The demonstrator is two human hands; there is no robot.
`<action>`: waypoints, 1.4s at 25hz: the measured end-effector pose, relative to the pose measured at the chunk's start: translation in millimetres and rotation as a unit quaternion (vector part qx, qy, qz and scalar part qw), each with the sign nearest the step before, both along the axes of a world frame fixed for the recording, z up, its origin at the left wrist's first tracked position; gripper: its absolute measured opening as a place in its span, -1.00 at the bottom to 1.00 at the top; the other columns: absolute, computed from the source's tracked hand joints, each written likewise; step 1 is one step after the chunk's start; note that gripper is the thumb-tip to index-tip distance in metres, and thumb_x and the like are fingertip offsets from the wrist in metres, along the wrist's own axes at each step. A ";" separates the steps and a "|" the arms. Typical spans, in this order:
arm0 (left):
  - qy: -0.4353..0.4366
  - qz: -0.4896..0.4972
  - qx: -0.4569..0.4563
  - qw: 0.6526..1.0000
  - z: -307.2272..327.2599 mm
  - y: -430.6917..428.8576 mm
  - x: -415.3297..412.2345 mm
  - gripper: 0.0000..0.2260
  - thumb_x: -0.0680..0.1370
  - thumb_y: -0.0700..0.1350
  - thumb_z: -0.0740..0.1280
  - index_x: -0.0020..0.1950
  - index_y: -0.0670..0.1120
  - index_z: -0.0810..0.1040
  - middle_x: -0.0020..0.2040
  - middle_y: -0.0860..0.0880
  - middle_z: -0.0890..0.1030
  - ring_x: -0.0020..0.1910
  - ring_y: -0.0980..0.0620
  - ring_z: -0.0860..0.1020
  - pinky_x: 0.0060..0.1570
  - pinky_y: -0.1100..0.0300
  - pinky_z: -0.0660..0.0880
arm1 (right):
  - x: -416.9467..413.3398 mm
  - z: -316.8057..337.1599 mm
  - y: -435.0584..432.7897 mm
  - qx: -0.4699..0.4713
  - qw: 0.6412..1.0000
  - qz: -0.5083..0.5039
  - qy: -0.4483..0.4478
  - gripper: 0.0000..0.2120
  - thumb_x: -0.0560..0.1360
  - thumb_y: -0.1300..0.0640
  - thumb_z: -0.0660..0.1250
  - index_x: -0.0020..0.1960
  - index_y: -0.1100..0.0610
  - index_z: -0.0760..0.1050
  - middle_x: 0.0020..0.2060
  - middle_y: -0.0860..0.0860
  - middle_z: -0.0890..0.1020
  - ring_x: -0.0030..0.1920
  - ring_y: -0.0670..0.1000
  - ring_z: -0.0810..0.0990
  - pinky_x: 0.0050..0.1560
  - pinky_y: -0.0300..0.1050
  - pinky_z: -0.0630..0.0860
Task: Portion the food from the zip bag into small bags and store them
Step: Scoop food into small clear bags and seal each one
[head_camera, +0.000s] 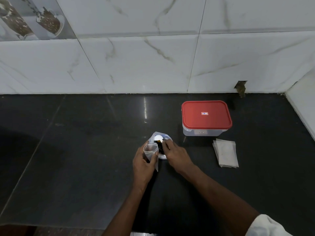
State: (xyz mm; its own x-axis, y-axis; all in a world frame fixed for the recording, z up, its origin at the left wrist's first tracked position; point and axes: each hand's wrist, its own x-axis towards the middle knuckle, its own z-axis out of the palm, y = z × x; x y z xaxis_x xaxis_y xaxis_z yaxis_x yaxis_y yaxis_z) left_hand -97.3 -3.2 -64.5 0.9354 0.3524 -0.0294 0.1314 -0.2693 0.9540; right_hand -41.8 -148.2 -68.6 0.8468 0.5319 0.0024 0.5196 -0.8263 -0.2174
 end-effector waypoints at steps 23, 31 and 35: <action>-0.014 0.018 -0.044 0.999 -10.1 -14.2 4.1 -0.61 0.51 -0.18 0.49 0.29 0.09 0.53 0.16 0.13 0.65 0.15 0.20 0.63 0.13 0.29 0.55 | 1.4 2.3 -5.2 0.031 0.988 -0.129 0.078 -0.74 0.63 0.18 0.11 0.25 0.26 0.42 0.02 0.11 0.50 -0.13 0.12 0.54 -0.19 -0.06 0.38; -0.012 0.024 -0.048 0.999 -9.4 -15.4 2.9 -0.61 0.50 -0.18 0.49 0.26 0.13 0.53 0.16 0.13 0.65 0.13 0.24 0.63 0.14 0.26 0.56 | 12.0 8.8 -5.8 0.201 0.943 -0.242 0.111 -0.81 0.51 0.25 0.30 -0.18 0.29 0.65 -0.26 0.17 0.64 -0.28 0.07 0.59 -0.20 -0.01 0.53; -0.017 0.026 -0.052 0.998 -4.9 -17.3 3.7 -0.60 0.51 -0.22 0.49 0.25 0.14 0.52 0.13 0.18 0.64 0.10 0.31 0.62 0.10 0.38 0.54 | 8.1 6.3 -6.5 0.088 0.972 -0.178 0.127 -0.75 0.61 0.20 0.15 0.13 0.27 0.55 0.04 0.16 0.56 -0.07 0.15 0.59 -0.13 -0.06 0.44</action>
State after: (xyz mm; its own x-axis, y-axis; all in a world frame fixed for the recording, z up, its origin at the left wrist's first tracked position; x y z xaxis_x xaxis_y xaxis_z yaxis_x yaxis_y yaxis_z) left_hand -93.6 -20.5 -69.4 0.9173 0.3964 -0.0375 0.1105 -0.1629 0.9804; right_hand -33.7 -154.7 -62.3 0.9621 0.2155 -0.1669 0.1183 -0.8819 -0.4564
